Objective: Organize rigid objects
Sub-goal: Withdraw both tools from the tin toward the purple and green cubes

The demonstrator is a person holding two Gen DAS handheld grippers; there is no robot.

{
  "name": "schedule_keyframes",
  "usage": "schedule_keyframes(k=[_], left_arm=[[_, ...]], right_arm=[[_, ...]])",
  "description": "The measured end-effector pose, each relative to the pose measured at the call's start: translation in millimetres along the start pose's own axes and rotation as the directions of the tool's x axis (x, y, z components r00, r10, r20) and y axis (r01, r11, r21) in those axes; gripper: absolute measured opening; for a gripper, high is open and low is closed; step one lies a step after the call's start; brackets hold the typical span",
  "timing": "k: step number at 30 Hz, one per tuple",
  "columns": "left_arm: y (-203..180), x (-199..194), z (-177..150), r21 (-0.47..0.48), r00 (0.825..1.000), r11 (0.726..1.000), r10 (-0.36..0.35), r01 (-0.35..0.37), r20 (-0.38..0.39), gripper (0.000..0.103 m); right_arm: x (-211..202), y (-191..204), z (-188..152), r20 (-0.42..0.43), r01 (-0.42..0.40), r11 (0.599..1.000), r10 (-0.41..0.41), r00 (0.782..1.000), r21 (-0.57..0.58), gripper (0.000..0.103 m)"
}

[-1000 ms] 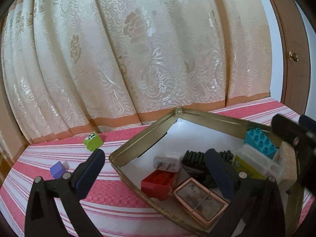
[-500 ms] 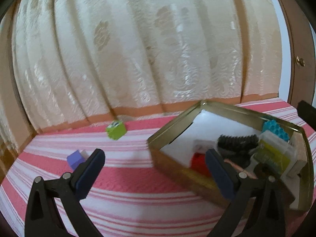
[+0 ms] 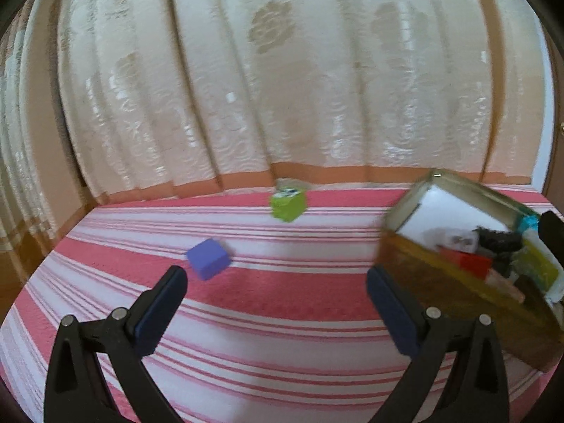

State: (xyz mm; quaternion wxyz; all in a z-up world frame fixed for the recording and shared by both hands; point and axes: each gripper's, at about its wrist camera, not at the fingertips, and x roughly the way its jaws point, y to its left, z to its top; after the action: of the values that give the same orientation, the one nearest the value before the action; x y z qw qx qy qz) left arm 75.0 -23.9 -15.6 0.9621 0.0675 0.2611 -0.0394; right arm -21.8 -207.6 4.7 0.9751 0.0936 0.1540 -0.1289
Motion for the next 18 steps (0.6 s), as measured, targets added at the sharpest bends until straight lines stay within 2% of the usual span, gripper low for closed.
schedule_keyframes(k=[7,11,18], left_arm=[[43,32,-1,-0.065,0.99,0.997,0.021,-0.03,-0.137,0.103],[57,42,-1,-0.081,0.984,0.995,0.035,-0.05,-0.174,0.103],[77,62,-1,-0.086,0.972,0.996,0.016,-0.037,-0.234,0.102]], right_arm=[[13,42,-1,0.001,-0.019,0.999,0.019,1.0,-0.04,0.083],[23,59,-1,-0.018,-0.02,0.999,0.019,1.0,-0.031,0.083],[42,86,0,-0.042,-0.02,0.999,0.019,0.999,-0.04,0.083]])
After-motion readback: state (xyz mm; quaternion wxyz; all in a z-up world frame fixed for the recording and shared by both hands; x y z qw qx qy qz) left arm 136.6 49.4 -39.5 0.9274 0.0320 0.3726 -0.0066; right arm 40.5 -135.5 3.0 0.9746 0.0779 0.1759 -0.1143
